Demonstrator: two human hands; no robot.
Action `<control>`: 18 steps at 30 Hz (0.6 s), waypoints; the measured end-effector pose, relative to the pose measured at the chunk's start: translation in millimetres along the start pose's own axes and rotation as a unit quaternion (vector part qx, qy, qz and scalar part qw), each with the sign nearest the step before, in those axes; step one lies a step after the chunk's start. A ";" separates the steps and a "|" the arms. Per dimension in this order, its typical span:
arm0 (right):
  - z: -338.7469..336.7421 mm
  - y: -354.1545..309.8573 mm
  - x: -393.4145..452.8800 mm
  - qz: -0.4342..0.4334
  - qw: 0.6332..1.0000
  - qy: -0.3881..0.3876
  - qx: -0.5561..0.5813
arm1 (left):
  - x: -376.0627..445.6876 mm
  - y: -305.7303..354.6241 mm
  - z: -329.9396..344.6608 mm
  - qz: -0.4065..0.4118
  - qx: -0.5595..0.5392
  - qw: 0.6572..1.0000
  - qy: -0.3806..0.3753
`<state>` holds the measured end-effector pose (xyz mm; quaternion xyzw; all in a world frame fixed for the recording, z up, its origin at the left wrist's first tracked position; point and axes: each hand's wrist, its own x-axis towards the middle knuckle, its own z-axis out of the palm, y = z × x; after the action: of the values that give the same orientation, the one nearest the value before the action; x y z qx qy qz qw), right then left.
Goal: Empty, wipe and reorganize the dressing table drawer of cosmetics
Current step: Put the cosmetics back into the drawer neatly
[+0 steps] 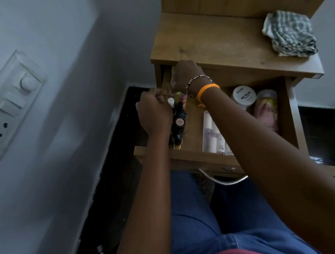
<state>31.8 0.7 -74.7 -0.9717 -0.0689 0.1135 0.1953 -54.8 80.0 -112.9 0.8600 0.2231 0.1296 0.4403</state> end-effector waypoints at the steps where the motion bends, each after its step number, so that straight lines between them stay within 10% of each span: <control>1: -4.4 3.1 -1.0 -0.003 1.000 0.002 0.017 | -0.1 0.3 -0.4 0.011 0.004 1.000 0.002; 9: 7.4 38.0 -48.3 -0.087 0.995 -0.021 0.048 | -3.7 7.9 -3.0 0.123 0.114 0.984 -0.067; 18: 25.7 42.0 -46.7 -0.084 0.990 0.035 0.104 | -16.7 23.5 -17.6 0.032 0.066 0.988 -0.139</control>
<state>-15.8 -36.7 -105.3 -0.9401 -0.1312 0.0687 0.3069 -70.4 72.0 -83.9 0.9034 0.1400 0.0085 0.4052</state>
